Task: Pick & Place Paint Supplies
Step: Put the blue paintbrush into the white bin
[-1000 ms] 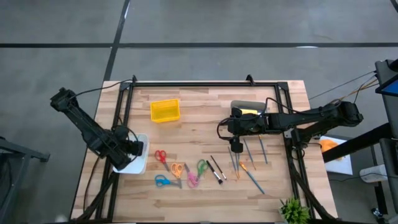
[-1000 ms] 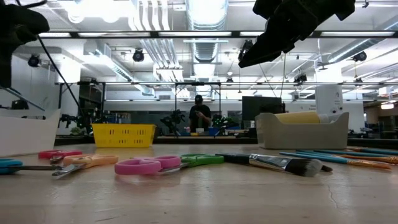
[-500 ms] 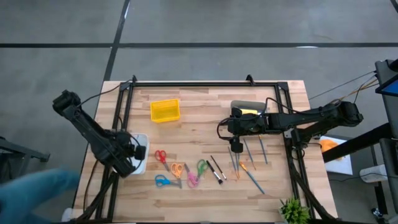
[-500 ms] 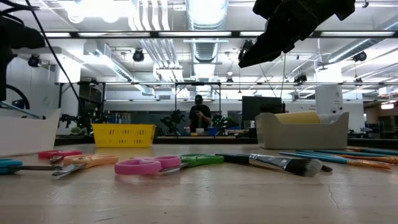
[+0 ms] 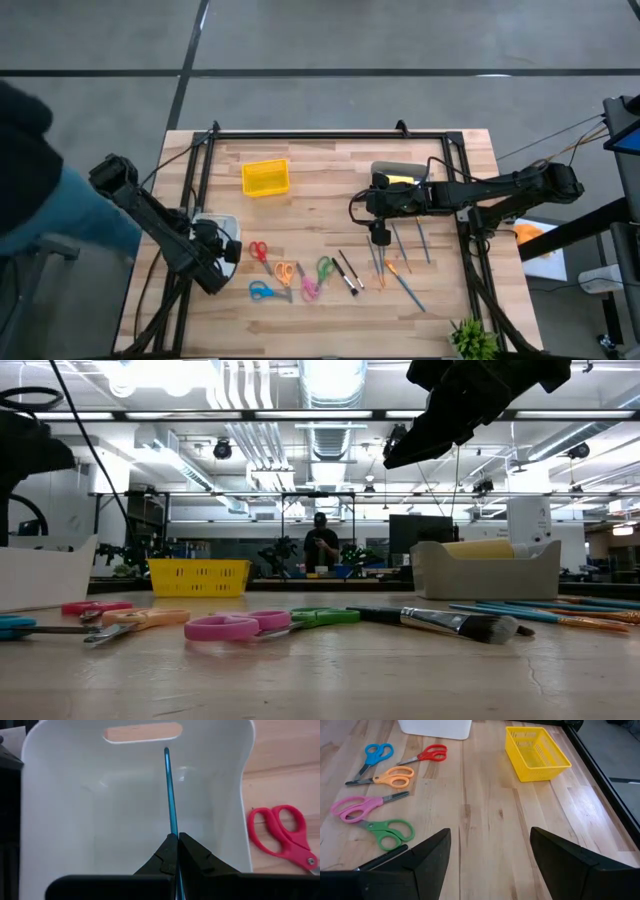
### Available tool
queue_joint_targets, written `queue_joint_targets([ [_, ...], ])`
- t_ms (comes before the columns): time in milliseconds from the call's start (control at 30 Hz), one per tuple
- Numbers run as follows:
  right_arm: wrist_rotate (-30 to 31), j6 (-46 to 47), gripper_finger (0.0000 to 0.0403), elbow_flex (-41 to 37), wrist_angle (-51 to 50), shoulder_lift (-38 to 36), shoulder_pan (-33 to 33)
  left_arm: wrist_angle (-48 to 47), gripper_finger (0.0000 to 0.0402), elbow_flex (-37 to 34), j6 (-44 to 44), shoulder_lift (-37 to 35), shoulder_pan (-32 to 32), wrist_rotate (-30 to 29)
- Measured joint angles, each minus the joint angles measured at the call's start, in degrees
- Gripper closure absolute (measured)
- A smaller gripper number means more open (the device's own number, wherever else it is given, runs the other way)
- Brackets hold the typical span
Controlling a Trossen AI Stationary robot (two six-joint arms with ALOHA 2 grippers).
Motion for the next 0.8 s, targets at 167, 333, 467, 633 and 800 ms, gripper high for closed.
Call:
queue_joint_targets([
  [167,0.0,0.0,0.0133,0.0,0.0,0.0,0.0,2.5,0.0394,-0.6,-0.3,2.3,0.0,0.4],
  [333,0.0,0.0,0.0133,0.0,0.0,0.0,0.0,5.7,0.0394,-2.3,-2.4,4.1,0.0,2.4],
  [467,0.0,0.0,0.0133,0.0,0.0,0.0,0.0,8.0,0.0394,-3.9,-3.8,4.4,0.0,3.8],
  [633,0.0,0.0,0.0133,0.0,0.0,0.0,0.0,8.3,0.0394,-4.5,-3.8,4.4,0.0,4.4],
  [800,0.0,0.0,0.0133,0.0,0.0,0.0,0.0,8.3,0.0394,-4.5,-3.8,4.4,0.0,4.4],
])
